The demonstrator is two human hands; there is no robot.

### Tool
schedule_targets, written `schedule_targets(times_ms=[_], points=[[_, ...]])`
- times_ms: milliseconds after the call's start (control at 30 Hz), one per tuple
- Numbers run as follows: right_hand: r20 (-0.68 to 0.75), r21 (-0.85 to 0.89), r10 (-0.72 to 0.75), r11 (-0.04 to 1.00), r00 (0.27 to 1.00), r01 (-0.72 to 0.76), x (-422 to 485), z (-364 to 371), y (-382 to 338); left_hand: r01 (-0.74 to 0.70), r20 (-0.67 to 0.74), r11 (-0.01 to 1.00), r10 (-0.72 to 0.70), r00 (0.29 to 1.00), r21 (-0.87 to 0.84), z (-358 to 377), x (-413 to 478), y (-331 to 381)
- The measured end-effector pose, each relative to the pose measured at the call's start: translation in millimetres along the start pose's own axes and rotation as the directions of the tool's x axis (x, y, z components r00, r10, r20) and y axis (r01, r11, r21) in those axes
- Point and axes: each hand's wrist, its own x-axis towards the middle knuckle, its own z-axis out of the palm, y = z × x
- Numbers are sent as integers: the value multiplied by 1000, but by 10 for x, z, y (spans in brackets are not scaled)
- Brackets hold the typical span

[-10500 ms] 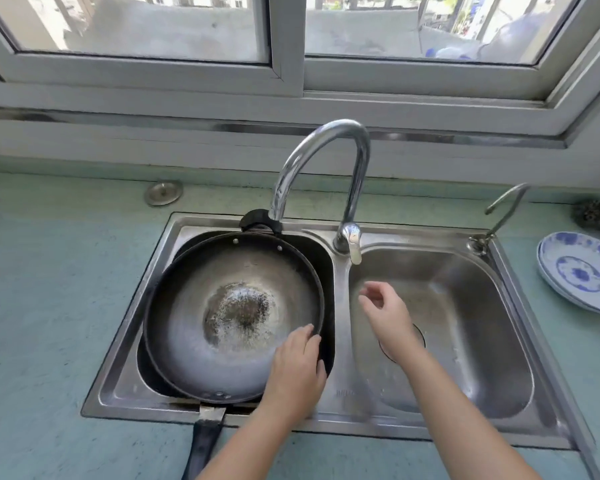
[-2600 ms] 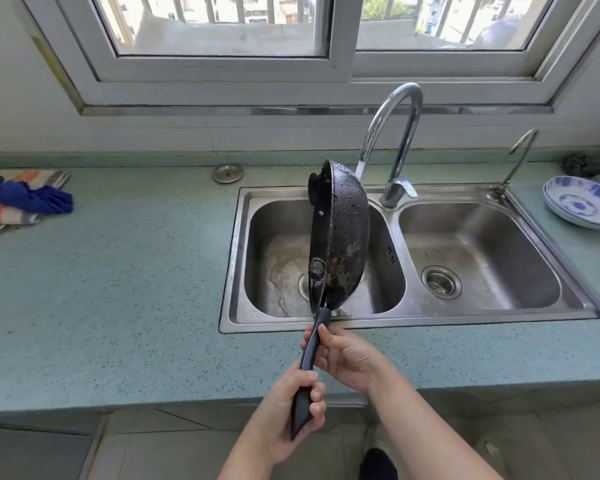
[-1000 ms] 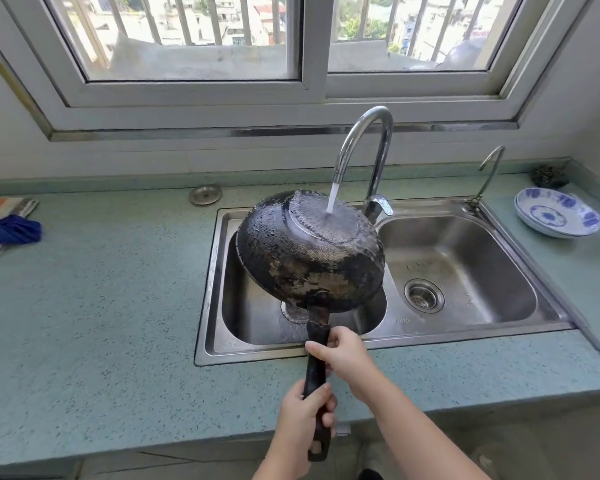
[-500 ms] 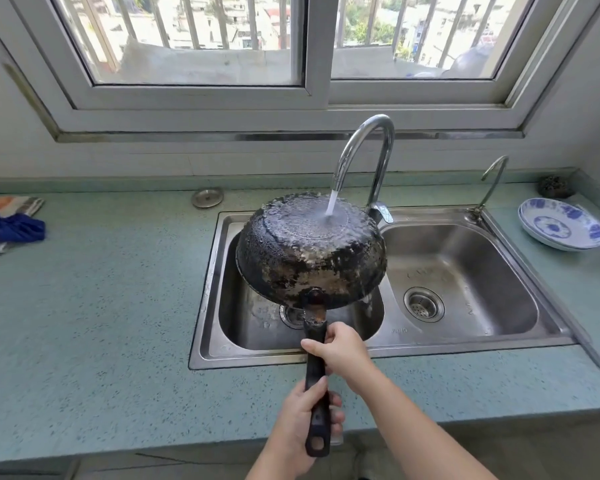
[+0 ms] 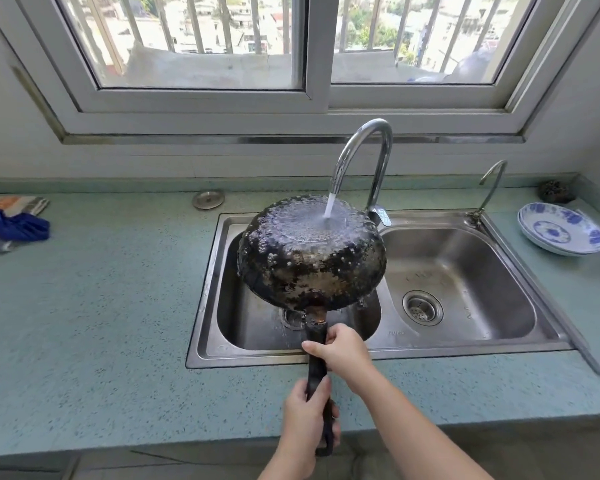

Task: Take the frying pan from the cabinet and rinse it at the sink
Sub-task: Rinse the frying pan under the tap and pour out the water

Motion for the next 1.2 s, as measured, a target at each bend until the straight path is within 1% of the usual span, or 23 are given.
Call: schedule_targets(times_ms=[133,300,500,767,1200], points=[[16,-71,-1,997,1000,2,-27,9,-48,29,6,998,-29,1000,-55,-33,28,-29],[32,-94,2,996,999,1,-16,67,-95,63,19,993,-61,998,-99,-117,59,-19],[31,-81,13,997,999,-11,31,103,-111,43,25,997,-42,999,-68,-167,122,-11],[65,-39,24,999,998,-22,48,136,-109,54,15,997,-54,998,-52,-198,121,-4],[46,-25,5,1000,999,-4,43,202,-148,19,-16,1000,-19,1000,-6,-290,77,62]])
